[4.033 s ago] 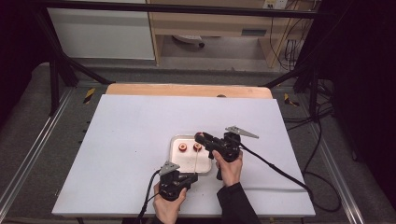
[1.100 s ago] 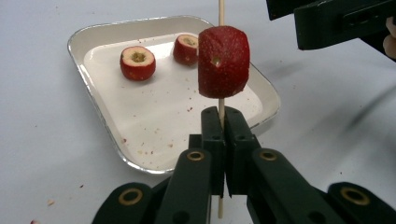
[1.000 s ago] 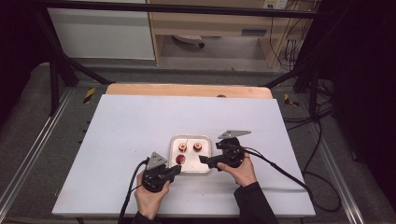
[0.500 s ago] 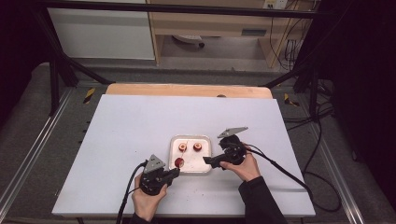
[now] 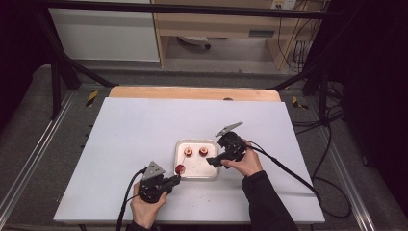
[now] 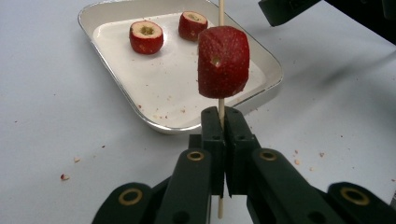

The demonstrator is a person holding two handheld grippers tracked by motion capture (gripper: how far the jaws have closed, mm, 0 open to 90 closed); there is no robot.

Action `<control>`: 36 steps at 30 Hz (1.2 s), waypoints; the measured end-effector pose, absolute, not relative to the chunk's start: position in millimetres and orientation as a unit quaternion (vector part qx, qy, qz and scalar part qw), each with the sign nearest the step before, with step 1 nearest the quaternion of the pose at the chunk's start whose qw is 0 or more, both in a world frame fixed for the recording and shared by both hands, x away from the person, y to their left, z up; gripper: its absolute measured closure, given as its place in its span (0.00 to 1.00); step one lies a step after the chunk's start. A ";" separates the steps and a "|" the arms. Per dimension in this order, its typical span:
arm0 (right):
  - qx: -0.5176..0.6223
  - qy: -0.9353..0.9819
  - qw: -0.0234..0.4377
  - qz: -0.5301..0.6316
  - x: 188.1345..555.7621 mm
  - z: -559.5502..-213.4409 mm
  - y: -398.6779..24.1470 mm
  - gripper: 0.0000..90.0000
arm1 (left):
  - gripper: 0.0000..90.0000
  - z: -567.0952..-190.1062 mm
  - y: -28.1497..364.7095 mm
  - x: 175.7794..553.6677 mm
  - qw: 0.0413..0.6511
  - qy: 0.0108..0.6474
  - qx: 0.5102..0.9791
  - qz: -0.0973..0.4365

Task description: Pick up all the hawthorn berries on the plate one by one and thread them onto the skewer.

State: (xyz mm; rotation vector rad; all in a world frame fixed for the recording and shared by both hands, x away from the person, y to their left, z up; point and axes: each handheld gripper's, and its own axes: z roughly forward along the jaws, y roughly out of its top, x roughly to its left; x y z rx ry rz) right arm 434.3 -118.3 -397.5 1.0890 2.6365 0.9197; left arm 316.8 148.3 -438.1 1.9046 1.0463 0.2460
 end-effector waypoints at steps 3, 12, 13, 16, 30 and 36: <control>0.361 0.880 0.068 0.302 439.5 -396.6 -112.6 0.11 | 0.98 -438.7 149.6 316.6 0.460 0.425 0.773 0.099; 0.355 0.891 0.055 0.279 457.0 -399.5 -97.0 0.19 | 0.98 -437.9 152.6 316.7 0.459 0.424 0.774 0.100; 0.356 0.889 0.055 0.282 458.4 -400.0 -96.1 0.21 | 0.98 -437.9 152.7 316.7 0.459 0.423 0.775 0.100; 0.353 0.891 0.049 0.280 463.8 -401.9 -94.5 0.24 | 0.98 -438.1 151.9 316.8 0.461 0.423 0.774 0.095; 0.328 0.913 0.028 0.241 479.5 -405.6 -77.0 0.38 | 0.98 -438.1 150.2 318.3 0.459 0.419 0.778 0.093; 0.328 0.919 0.022 0.219 485.2 -408.1 -72.0 0.45 | 0.98 -438.1 151.1 319.0 0.455 0.416 0.781 0.095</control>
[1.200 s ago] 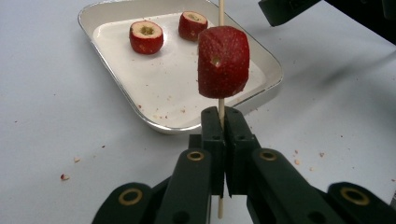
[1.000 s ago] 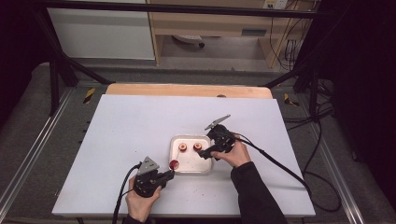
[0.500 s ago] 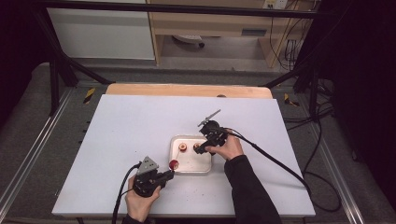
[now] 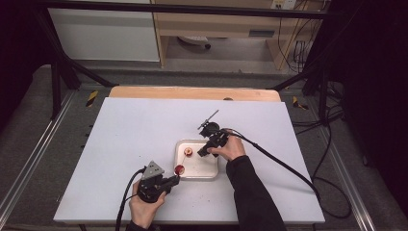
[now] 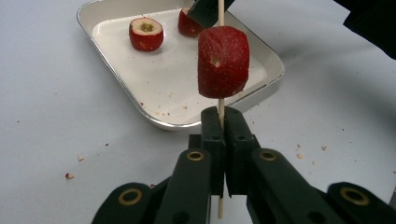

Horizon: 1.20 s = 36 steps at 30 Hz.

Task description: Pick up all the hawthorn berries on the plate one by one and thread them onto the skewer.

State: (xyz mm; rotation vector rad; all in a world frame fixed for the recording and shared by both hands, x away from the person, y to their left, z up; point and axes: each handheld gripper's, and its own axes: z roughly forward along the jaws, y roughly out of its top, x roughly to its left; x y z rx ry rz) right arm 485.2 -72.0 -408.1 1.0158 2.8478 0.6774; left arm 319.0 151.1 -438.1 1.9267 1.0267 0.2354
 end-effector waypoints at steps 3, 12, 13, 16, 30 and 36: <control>0.332 0.919 0.012 0.211 487.2 -409.5 -69.3 0.48 | 0.98 -438.3 151.3 319.3 0.455 0.416 0.781 0.095; 0.347 0.915 0.000 0.204 491.2 -413.6 -64.3 0.55 | 0.98 -438.6 150.7 319.2 0.457 0.416 0.781 0.090; 0.350 0.915 -0.003 0.201 491.5 -413.8 -64.3 0.56 | 0.98 -438.6 150.7 319.2 0.457 0.416 0.781 0.090; 0.349 0.916 -0.003 0.197 493.0 -415.4 -64.7 0.58 | 0.98 -438.8 150.5 319.4 0.456 0.416 0.782 0.090; 0.368 0.907 -0.008 0.202 491.5 -412.4 -66.0 0.67 | 0.98 -437.6 151.1 318.6 0.458 0.415 0.781 0.091; 0.385 0.895 -0.006 0.224 484.6 -399.3 -71.3 0.67 | 0.98 -436.6 150.5 317.5 0.461 0.415 0.779 0.094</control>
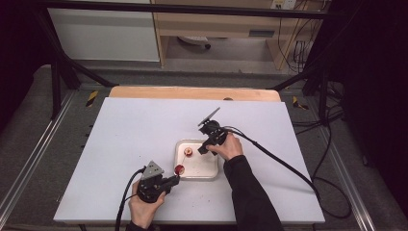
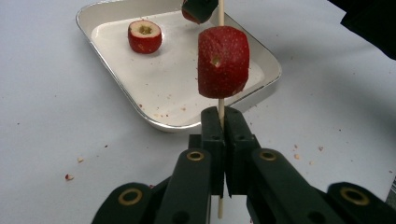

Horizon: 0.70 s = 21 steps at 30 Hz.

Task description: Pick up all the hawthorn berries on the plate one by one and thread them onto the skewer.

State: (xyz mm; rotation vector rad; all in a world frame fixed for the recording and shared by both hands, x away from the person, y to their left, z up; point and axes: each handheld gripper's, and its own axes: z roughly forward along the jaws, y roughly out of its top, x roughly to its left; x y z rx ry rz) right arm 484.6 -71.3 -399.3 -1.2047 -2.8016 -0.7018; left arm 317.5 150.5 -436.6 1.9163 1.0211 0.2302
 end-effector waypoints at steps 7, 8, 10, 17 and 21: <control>-0.406 -0.877 0.007 -0.258 473.1 -390.3 -77.6 0.67 | 0.98 -435.8 148.6 316.6 0.463 0.413 0.779 0.094; -0.408 -0.874 0.007 -0.263 471.6 -389.7 -78.9 0.67 | 0.98 -435.7 148.0 316.4 0.464 0.413 0.778 0.093; -0.414 -0.868 0.009 -0.275 468.4 -388.4 -80.8 0.67 | 0.98 -435.5 146.9 316.0 0.465 0.413 0.778 0.093; -0.419 -0.855 0.007 -0.306 457.1 -385.5 -89.1 0.67 | 0.98 -434.9 143.3 315.0 0.466 0.410 0.778 0.094; -0.425 -0.845 0.005 -0.326 451.8 -385.4 -94.8 0.67 | 0.98 -435.1 141.1 314.1 0.467 0.410 0.778 0.093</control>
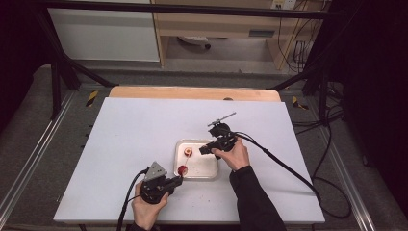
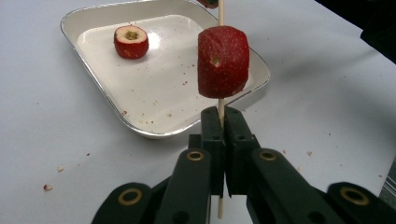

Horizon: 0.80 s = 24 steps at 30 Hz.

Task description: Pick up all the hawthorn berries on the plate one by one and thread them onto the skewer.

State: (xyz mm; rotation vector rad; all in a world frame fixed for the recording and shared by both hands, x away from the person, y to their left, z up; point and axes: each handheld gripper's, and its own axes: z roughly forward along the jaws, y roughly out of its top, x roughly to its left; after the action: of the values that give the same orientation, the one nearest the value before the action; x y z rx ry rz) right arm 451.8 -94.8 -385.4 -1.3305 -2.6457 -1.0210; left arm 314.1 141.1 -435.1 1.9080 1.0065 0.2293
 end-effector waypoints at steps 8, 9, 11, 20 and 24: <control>-0.440 -0.810 -0.001 -0.388 440.1 -386.9 -107.7 0.67 | 0.98 -435.1 136.5 312.5 0.471 0.408 0.776 0.093; -0.442 -0.804 -0.002 -0.397 438.6 -387.5 -109.4 0.67 | 0.98 -435.1 135.5 312.2 0.472 0.410 0.775 0.093; -0.448 -0.794 -0.003 -0.412 435.5 -388.4 -112.3 0.67 | 0.98 -435.0 134.1 311.8 0.472 0.410 0.775 0.093; -0.460 -0.751 -0.001 -0.474 423.0 -391.4 -119.1 0.67 | 0.98 -435.2 126.0 309.6 0.478 0.413 0.770 0.093; -0.463 -0.733 0.006 -0.498 419.3 -391.3 -119.6 0.67 | 0.98 -435.4 121.9 308.3 0.481 0.416 0.766 0.091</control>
State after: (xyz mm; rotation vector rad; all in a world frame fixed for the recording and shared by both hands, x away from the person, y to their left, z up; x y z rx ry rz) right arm 419.3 -119.6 -391.3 -1.4498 -2.2959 -1.5574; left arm 308.3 121.9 -435.4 1.8692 1.0156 0.2220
